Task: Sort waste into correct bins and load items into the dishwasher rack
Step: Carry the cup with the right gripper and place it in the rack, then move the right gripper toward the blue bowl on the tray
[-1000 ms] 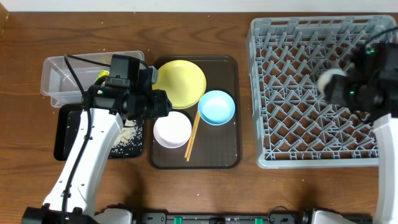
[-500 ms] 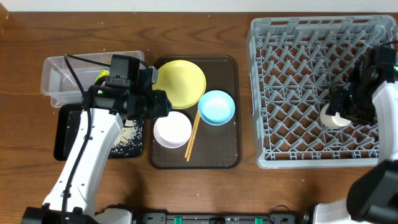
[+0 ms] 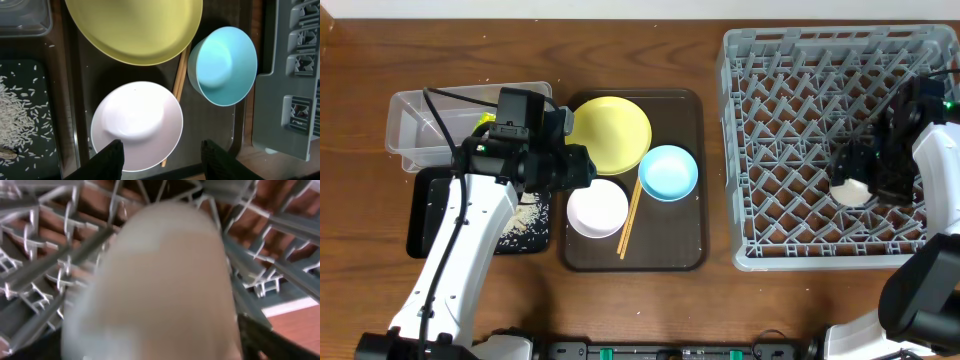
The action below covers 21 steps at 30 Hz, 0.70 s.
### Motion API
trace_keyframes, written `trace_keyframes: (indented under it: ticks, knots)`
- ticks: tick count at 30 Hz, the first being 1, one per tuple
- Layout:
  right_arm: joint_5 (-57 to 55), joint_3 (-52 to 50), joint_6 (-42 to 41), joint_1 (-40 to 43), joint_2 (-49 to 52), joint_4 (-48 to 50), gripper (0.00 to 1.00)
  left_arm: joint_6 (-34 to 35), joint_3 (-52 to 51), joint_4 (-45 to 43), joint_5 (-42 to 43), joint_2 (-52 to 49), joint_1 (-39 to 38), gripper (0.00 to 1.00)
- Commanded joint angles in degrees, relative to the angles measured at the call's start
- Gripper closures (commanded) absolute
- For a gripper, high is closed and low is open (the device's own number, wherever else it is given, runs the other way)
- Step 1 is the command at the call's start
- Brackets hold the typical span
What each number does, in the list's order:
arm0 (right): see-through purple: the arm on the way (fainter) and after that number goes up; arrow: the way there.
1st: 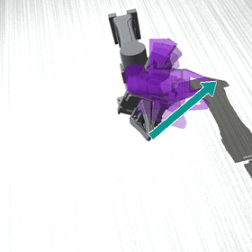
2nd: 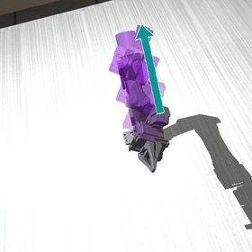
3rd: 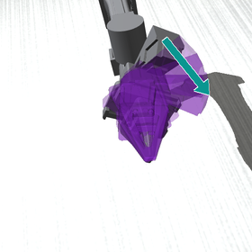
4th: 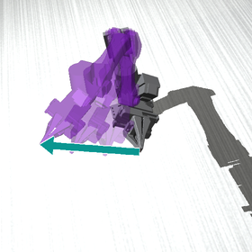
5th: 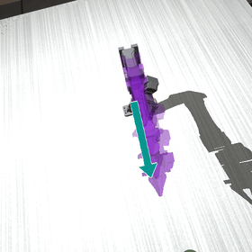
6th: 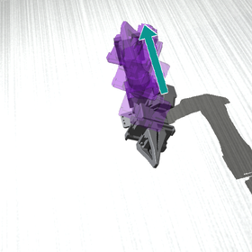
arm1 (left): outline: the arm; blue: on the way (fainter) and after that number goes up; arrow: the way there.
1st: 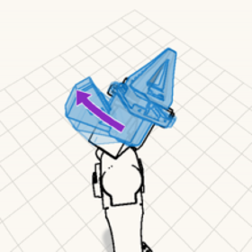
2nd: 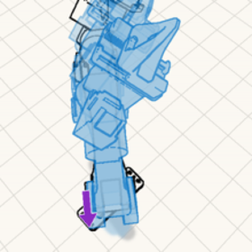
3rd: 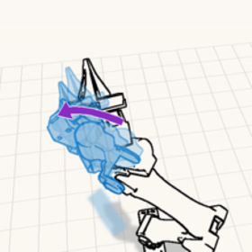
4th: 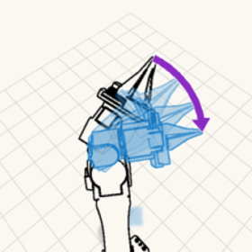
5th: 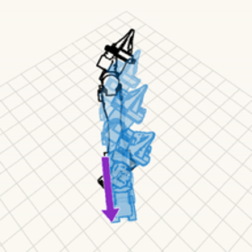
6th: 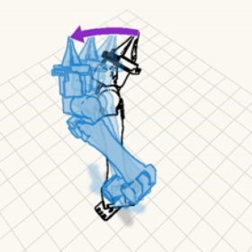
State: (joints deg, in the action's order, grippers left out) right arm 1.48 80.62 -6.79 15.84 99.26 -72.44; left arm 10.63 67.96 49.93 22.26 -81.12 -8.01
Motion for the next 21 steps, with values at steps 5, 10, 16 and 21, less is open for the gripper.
trace_keyframes:
  ticks: [5, 10, 16, 21]
  knots:
    - [0.52, 1.40, -0.04, 0.00, -1.75, -0.68, 0.01, -0.50, 0.61, 0.24, -0.48, 0.26, 0.22, 0.48]
    - [1.86, 3.65, 0.04, -0.13, -6.10, -0.39, 0.01, -0.50, 0.61, 0.55, -0.48, 0.26, 0.22, 0.47]
    - [22.95, 4.46, 4.20, -0.52, -12.28, 4.31, 0.01, -0.50, 0.61, 0.59, -0.48, 0.26, 0.22, 0.47]
    - [27.36, 4.44, 4.31, -5.33, -13.38, 7.15, 0.01, -0.50, 0.61, 0.61, -0.50, 0.26, 0.22, 0.47]
